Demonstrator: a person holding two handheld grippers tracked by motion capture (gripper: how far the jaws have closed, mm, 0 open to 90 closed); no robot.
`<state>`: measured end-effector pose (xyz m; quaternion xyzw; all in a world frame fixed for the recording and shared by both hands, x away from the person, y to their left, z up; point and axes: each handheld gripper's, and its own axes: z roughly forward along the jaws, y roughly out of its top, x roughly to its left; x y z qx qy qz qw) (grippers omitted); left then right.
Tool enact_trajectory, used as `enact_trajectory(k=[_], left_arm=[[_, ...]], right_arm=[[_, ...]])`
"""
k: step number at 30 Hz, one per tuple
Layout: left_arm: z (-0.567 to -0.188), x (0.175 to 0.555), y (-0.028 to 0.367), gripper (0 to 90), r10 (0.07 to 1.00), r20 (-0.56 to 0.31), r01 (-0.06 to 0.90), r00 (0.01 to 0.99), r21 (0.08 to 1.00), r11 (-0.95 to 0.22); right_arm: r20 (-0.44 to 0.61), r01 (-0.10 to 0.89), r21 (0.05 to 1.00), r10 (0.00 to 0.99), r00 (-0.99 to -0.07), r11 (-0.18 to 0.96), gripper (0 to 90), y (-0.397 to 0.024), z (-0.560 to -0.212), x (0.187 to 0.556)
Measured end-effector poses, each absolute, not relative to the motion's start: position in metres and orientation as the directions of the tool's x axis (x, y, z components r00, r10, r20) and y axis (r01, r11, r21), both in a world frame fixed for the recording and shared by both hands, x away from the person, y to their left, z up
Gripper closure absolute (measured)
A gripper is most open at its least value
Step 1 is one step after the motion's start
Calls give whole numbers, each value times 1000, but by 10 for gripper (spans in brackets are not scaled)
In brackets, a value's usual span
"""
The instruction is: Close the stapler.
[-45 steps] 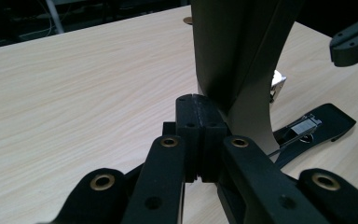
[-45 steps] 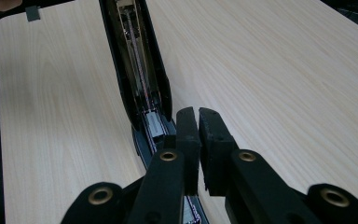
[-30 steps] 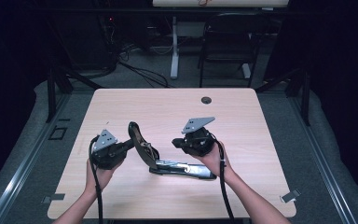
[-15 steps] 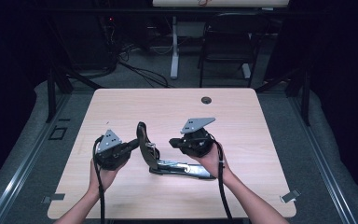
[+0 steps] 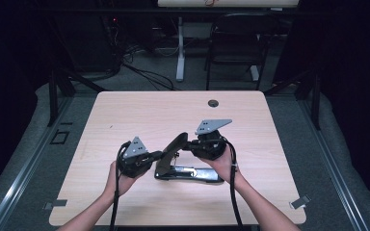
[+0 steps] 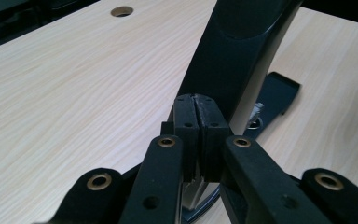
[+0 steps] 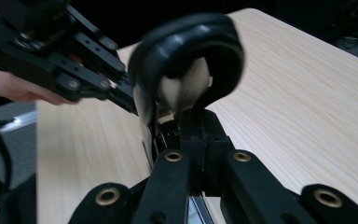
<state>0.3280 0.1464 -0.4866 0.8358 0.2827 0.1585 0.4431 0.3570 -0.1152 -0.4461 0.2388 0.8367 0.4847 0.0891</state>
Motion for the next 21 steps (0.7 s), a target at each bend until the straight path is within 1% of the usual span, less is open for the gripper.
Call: enact_trajectory(k=[6,14,21], left_arm=[[-493,332,144,889,607,-8,360,794,812,-460],[-501,337,146,889,613,-48,406,789,789,-461],[-506,338,146,888,622,-56,427,781,775,-466]], right_arm=[[74,332,839,514,-855,430,900,-126,-451,357],[82,345,833,522,-849,431,900,-134,-456,357],[42,323,833,530,-847,449,900,-137,-458,353]])
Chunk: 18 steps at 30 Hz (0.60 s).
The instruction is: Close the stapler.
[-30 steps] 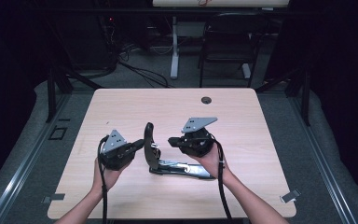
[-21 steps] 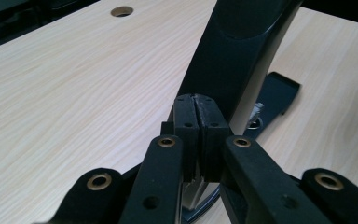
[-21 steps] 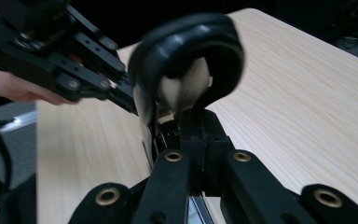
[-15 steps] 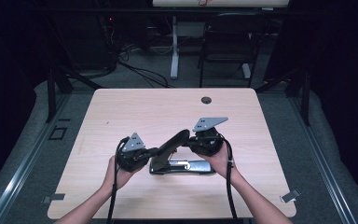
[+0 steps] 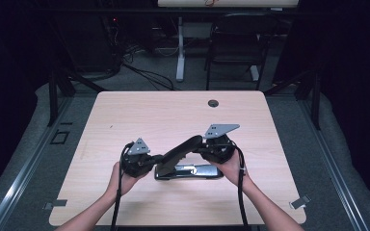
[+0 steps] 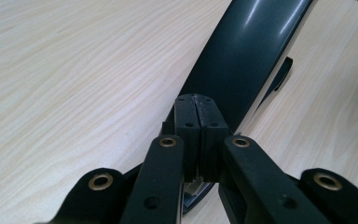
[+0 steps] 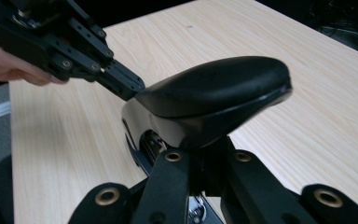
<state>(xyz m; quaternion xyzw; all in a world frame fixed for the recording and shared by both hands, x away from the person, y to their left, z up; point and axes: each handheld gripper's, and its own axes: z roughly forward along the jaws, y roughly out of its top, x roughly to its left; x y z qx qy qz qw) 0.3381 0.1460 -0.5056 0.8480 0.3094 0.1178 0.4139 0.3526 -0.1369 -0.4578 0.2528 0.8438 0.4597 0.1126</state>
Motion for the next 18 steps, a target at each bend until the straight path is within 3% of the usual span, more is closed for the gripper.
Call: enact_trajectory(k=[18], left_arm=[[-516,343,147,886,625,-71,461,778,740,-490]], right_arm=[[19,357,805,580,-814,475,900,-163,-467,348]])
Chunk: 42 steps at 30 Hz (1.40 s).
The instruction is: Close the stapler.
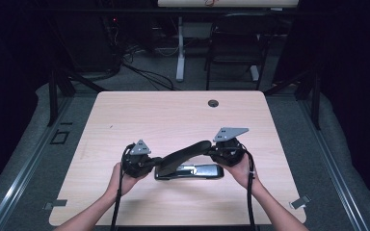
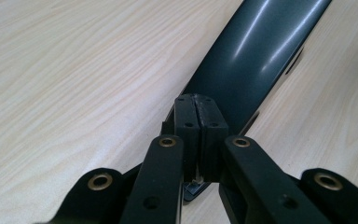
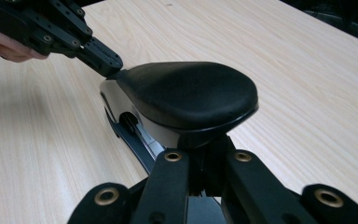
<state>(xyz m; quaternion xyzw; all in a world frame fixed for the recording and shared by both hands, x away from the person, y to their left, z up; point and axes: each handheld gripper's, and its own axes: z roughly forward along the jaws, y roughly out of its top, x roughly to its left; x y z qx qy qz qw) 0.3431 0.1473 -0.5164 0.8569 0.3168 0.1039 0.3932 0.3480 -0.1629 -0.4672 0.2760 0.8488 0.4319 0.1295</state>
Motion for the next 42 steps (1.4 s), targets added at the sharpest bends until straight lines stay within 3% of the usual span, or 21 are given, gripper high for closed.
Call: enact_trajectory(k=[26,42], left_arm=[[-520,341,143,882,608,-66,456,791,726,-514],[-523,340,140,875,604,-54,453,795,715,-533]], right_arm=[[-24,424,698,610,-792,578,900,-170,-498,350],[-8,511,573,628,-778,641,890,-189,-522,358]])
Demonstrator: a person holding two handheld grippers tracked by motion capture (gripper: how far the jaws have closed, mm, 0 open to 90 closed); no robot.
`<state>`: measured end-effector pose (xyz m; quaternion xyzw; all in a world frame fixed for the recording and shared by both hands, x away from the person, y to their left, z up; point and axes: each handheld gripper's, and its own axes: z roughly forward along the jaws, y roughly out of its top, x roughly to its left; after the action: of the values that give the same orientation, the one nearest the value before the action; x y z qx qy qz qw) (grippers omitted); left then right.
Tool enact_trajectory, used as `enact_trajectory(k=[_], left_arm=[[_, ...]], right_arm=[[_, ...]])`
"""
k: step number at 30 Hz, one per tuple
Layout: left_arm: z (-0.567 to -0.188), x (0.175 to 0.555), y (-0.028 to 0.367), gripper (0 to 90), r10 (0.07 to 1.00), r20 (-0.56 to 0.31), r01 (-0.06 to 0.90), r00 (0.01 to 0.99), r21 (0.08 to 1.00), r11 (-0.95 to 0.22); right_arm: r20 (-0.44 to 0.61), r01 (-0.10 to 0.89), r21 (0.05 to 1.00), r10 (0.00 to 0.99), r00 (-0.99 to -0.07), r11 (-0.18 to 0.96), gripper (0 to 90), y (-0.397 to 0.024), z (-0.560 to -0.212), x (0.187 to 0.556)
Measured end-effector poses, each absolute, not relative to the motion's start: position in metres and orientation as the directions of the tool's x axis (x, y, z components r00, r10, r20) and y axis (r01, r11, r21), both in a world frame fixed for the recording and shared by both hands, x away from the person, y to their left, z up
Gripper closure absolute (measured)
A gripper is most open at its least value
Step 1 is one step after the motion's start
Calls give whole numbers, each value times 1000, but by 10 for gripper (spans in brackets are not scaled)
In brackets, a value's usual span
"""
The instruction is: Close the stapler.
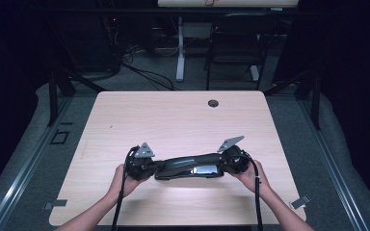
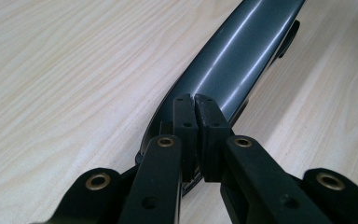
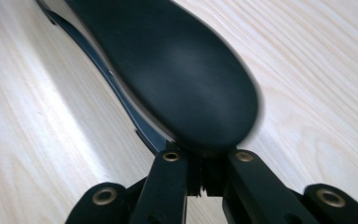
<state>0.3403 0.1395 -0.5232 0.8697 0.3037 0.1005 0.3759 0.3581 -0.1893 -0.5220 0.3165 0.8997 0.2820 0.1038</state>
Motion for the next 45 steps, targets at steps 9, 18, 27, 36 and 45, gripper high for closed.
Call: enact_trajectory(k=[9,18,27,36,45], left_arm=[[-523,340,140,861,607,-53,454,793,716,-530],[-520,344,143,674,618,-63,468,784,714,-521],[-520,352,150,270,693,-73,537,717,692,-483],[-517,356,156,146,727,-80,557,682,701,-445],[-517,359,163,120,761,-78,574,644,706,-414]], right_arm=[[-78,518,597,687,-723,613,888,-203,-507,361],[-16,456,710,660,-752,537,892,-198,-474,347],[-10,455,697,642,-766,554,897,-191,-476,347],[-10,470,667,638,-770,578,900,-189,-483,349],[31,492,661,634,-773,567,900,-191,-487,352]])
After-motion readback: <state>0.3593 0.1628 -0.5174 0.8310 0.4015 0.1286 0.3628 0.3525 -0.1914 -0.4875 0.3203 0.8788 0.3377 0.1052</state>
